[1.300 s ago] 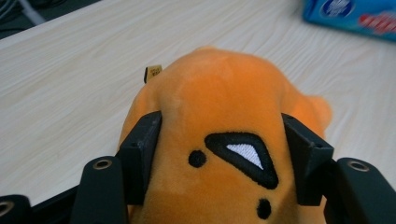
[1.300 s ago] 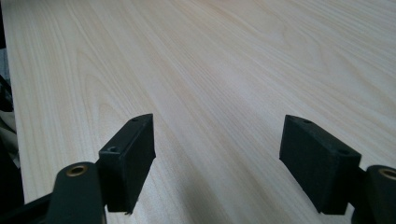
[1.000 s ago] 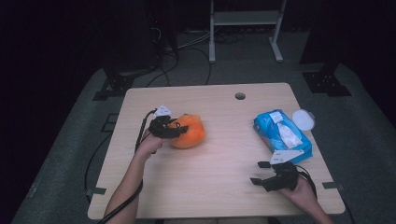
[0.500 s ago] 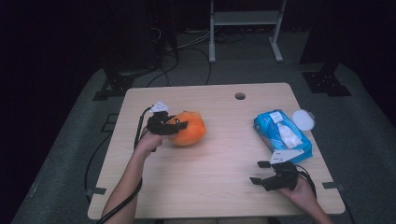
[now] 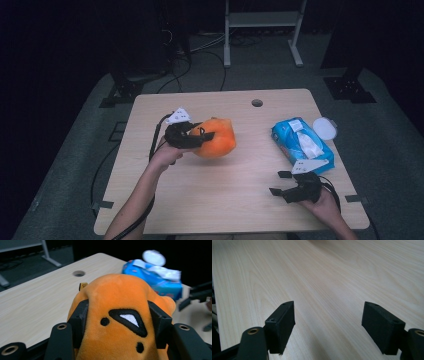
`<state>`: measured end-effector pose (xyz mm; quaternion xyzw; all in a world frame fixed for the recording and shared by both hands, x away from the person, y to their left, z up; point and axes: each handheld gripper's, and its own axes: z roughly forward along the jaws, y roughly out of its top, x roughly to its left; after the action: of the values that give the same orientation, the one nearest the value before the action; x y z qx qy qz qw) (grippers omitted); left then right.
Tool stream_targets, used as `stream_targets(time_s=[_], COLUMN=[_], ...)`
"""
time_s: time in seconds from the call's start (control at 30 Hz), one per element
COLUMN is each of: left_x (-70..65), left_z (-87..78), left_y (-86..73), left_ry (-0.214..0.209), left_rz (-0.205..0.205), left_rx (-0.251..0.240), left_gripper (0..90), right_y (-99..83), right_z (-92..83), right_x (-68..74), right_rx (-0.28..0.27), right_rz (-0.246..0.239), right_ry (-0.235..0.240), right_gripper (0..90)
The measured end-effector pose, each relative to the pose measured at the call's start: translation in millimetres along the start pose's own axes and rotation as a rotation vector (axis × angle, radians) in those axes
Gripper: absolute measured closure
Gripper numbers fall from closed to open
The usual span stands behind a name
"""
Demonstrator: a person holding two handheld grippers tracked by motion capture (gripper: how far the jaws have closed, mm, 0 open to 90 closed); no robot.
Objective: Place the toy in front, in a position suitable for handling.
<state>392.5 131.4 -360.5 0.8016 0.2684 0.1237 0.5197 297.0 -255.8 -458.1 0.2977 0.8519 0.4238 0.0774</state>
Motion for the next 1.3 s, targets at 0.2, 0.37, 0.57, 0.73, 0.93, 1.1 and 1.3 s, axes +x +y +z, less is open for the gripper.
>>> stream_targets(time_s=[0.2, 0.37, 0.57, 0.73, 0.93, 1.1, 1.3], left_x=[-19.1, -33.9, -46.8, -52.2, -59.7, -65.1, -70.7], left_z=[3.5, 7.3, 15.5, 25.8, 36.2, 38.7, 42.0], left_y=[0.1, -2.2, -9.9, -21.6, -31.4, -33.5, -35.7], left_ry=[-0.039, -0.07, -0.086, -0.105, -0.123, -0.133, -0.144], left_rz=[0.044, 0.069, 0.102, 0.096, 0.106, 0.111, 0.131], left_rx=[0.009, 0.016, 0.053, 0.078, 0.101, 0.1, 0.11], left_gripper=[44.7, 44.6, 44.3, 44.2, 43.9, 43.9, 43.7], right_y=[-0.7, -0.7, -0.6, -0.6, -1.0, -0.9, -0.6], right_z=[-2.8, -4.7, -6.4, -8.4, -9.3, -10.1, -9.8], right_x=[-2.7, -2.9, -2.3, -3.4, -5.6, -5.4, -5.4], right_rx=[-0.006, -0.011, -0.012, -0.022, -0.024, -0.025, -0.026], right_rz=[0.01, 0.01, 0.005, 0.007, 0.014, 0.017, 0.011], right_ry=[-0.005, -0.01, -0.023, -0.03, -0.034, -0.036, -0.036], right_gripper=[25.3, 25.3, 25.3, 25.3, 25.4, 25.3, 25.3])
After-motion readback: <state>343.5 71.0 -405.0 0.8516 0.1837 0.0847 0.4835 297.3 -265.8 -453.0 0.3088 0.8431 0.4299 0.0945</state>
